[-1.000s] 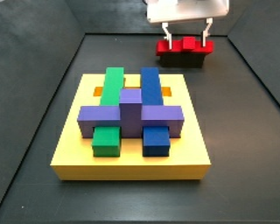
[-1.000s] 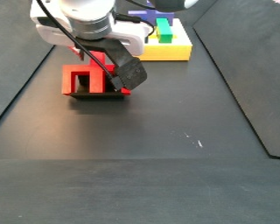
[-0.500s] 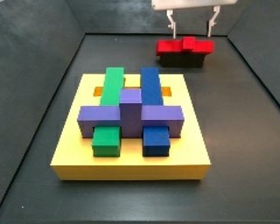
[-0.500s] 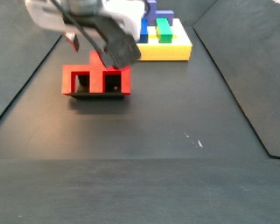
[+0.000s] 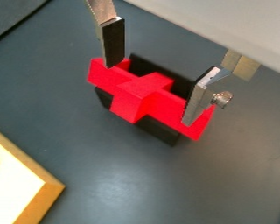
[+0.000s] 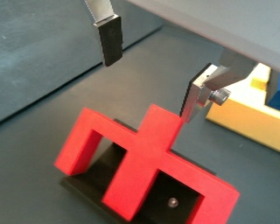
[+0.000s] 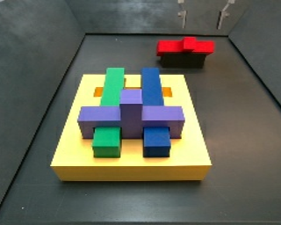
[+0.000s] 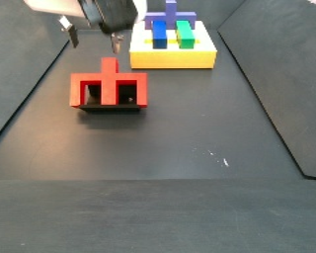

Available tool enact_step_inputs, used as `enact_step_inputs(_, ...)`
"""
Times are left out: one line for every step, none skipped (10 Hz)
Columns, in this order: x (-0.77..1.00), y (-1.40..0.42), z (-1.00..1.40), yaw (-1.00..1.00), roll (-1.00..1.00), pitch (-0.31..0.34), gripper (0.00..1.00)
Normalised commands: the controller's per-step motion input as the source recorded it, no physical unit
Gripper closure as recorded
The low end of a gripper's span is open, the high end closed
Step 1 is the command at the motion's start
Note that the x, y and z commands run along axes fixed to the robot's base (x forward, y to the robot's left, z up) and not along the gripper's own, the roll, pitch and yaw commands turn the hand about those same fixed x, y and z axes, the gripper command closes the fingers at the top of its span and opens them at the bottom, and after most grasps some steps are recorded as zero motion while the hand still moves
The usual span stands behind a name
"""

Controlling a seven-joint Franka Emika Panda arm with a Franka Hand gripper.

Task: Pick up the red object. Move up. Place the red object on the fixture. Regrasp the red object. Move to above the board. Insert the red object.
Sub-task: Regrasp the red object.

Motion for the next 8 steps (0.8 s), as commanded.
enact_step_inputs(0.05, -0.23, -0.03, 0.30, 1.00, 0.071, 0.00)
enact_step_inputs(0.16, -0.14, -0.01, 0.37, 1.00, 0.000, 0.00)
enact_step_inputs(0.32, -0.13, 0.00, 0.44, 1.00, 0.000, 0.00)
enact_step_inputs(0.34, -0.17, 0.00, 0.42, 0.97, 0.000, 0.00)
enact_step_inputs(0.47, -0.04, 0.00, 0.39, 0.91, -0.011, 0.00)
enact_step_inputs(0.48, 0.15, 0.00, 0.38, 0.64, -0.054, 0.00)
enact_step_inputs(0.15, 0.21, 0.09, 0.21, 0.26, 0.000, 0.00)
enact_step_inputs(0.00, -0.06, 0.20, 0.07, 0.45, 0.000, 0.00)
